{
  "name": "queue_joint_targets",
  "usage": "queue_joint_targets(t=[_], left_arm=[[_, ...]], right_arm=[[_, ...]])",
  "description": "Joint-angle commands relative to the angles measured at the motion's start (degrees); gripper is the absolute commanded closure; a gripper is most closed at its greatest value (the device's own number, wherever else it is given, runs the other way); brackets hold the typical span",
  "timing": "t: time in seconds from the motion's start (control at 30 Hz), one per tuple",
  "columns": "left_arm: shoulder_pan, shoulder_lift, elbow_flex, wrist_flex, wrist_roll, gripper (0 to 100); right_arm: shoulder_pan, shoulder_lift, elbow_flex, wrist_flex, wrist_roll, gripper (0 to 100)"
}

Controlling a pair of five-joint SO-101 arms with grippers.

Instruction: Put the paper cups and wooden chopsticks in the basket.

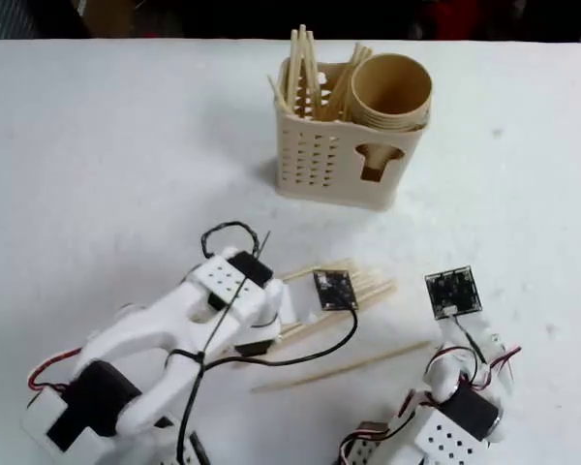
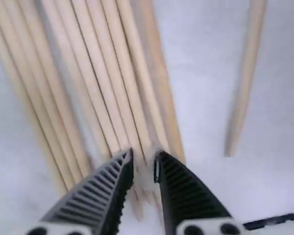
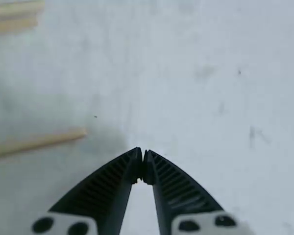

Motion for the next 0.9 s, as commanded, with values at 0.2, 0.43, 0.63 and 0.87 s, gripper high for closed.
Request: queue_joint_targets(t=[0.2,0.43,0.63,0.87], left_arm=[[-6.7,0.0,3.7,-3.3,-4.1,91],[-18.0,0.0,-0.4,-3.3,-9.0,91],[-20.6,0.4,-5.2,-3.6,-9.4,91],[-23.4,10.2,-17.1,-2.8,-9.1,91]], right_arm=[[0.7,-0.5,0.4,0.2,0.7,98.1],[0.7,-0.5,0.4,0.2,0.7,98.1],[0.7,-0.5,0.4,0.2,0.8,98.1],[0.7,-0.5,0.4,0.3,4.3,98.1]])
